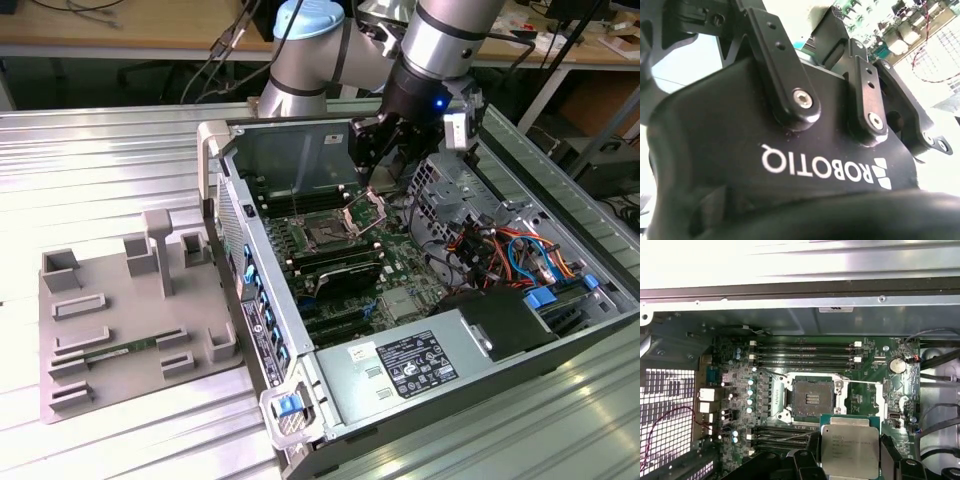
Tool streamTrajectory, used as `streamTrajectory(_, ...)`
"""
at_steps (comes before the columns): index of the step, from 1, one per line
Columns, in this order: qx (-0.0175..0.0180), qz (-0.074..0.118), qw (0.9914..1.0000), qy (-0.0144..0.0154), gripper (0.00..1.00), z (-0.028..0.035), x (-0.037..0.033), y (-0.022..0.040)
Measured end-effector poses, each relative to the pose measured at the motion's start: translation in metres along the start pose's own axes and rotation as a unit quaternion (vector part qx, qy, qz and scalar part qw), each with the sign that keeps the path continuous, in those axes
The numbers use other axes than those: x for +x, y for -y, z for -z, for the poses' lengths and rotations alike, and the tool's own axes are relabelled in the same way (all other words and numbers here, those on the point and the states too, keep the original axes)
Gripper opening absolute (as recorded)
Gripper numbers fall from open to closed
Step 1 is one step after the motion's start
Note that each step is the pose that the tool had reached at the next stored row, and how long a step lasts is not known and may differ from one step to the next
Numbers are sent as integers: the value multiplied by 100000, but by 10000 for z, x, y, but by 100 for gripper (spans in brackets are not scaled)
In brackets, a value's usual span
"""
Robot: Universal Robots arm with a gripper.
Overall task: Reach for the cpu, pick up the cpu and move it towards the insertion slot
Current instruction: 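Pick up the cpu and move it towards the insertion slot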
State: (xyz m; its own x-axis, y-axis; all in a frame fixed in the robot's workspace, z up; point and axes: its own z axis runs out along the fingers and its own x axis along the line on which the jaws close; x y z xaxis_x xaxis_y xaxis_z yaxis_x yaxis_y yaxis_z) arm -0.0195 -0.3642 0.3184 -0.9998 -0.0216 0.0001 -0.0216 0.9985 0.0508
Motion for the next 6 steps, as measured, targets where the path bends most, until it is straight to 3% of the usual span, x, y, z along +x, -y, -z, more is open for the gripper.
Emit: streamTrajectory(6, -10, -43, 100000, 6, 55, -2, 0, 0)
